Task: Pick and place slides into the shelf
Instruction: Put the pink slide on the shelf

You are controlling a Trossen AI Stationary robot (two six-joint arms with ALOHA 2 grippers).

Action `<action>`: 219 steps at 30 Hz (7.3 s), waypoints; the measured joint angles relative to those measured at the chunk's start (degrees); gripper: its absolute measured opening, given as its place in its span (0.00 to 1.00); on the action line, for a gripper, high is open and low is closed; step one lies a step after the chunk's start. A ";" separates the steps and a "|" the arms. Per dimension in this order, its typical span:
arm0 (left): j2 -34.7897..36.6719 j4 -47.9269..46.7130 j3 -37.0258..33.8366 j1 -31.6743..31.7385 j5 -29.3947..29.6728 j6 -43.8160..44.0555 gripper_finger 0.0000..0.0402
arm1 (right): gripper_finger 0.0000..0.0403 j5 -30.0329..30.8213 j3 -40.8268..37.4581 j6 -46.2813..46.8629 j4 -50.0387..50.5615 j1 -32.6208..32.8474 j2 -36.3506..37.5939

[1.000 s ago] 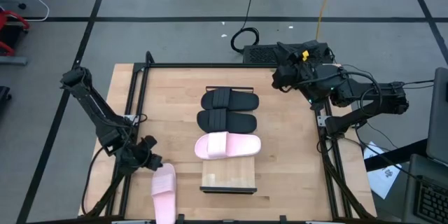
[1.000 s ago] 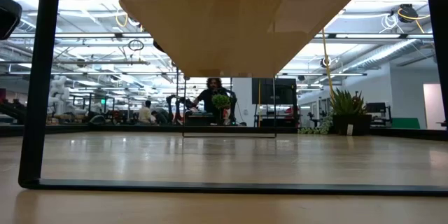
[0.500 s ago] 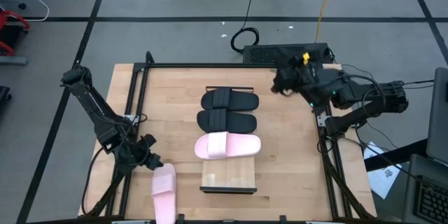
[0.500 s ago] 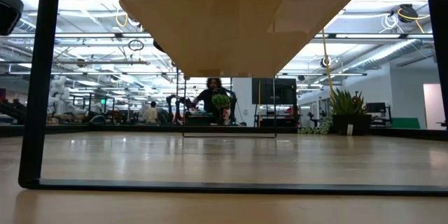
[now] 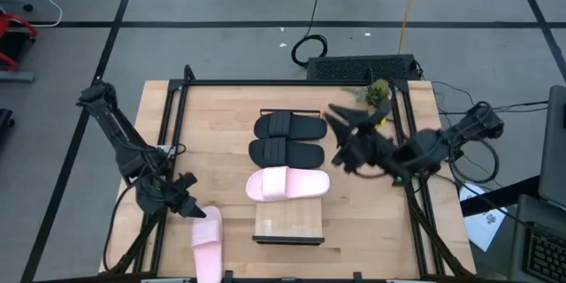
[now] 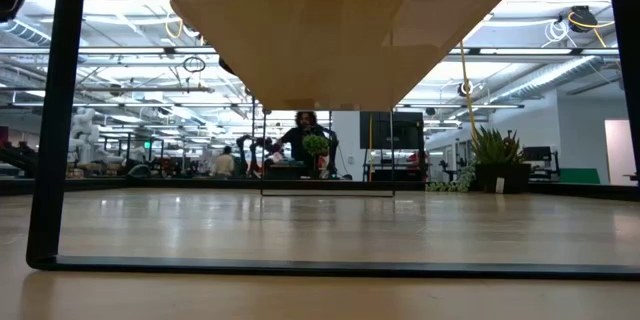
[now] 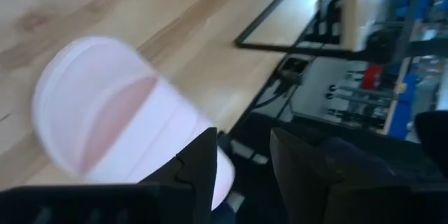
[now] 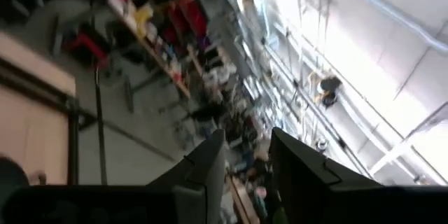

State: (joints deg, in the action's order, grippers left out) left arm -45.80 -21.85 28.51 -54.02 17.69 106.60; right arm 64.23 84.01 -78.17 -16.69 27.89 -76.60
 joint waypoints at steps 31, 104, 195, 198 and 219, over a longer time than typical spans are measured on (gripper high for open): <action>-16.42 39.68 8.95 -4.19 15.37 -29.15 0.33 | 0.27 6.67 21.48 15.12 -1.66 16.42 -18.60; -61.12 -47.98 56.43 -6.00 -7.55 -13.38 0.33 | 0.27 14.21 21.42 11.69 -1.88 27.35 -18.55; -61.74 -68.22 56.55 -1.14 -5.46 -4.66 0.00 | 0.27 14.21 21.42 11.44 -1.88 27.33 -18.55; -60.28 -68.19 56.57 -0.79 -5.48 -2.81 0.00 | 0.27 14.21 21.42 11.04 -1.88 27.33 -18.55; -53.29 -68.19 56.63 6.03 -3.04 -5.77 0.00 | 0.27 15.47 21.42 11.04 -1.05 27.22 -15.41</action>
State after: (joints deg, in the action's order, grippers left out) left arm -99.10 -90.04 85.14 -47.98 14.65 100.83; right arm 79.70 105.43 -67.13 -17.74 55.11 -92.01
